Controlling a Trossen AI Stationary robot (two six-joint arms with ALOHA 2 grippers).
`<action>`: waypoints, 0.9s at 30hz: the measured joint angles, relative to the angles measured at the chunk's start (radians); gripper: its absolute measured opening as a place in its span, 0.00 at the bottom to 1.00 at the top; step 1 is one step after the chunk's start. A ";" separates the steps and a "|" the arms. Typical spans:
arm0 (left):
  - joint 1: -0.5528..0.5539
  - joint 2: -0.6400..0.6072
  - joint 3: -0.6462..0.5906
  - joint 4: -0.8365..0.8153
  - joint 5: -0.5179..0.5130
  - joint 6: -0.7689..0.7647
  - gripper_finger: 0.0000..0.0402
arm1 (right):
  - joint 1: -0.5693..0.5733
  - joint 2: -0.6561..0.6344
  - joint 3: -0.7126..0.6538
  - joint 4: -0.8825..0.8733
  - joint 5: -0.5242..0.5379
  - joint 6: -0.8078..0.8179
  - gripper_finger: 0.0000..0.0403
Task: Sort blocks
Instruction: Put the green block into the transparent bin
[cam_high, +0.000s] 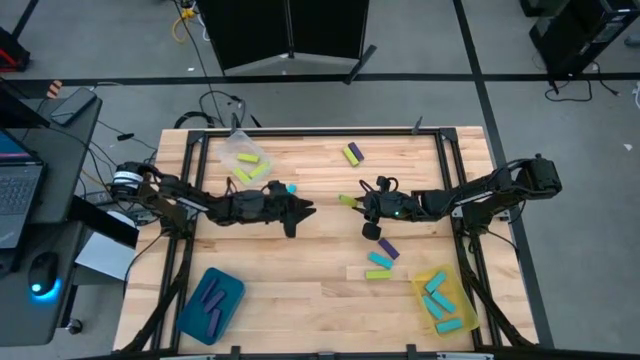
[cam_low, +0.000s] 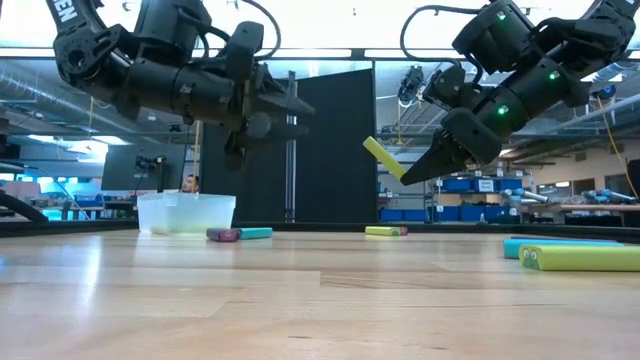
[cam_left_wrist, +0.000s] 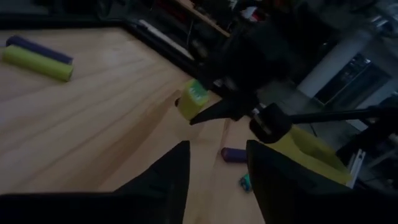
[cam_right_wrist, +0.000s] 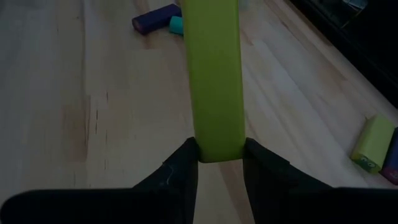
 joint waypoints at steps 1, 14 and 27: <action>0.003 0.000 0.000 -0.011 0.000 -0.005 0.42 | 0.000 0.000 0.000 0.004 0.000 0.000 0.28; 0.014 0.000 0.018 0.015 0.015 -0.108 0.47 | 0.000 0.000 0.000 0.089 -0.060 -0.018 0.28; 0.044 0.001 0.110 -0.067 0.079 -0.138 0.47 | 0.032 0.000 0.000 0.115 -0.061 -0.018 0.28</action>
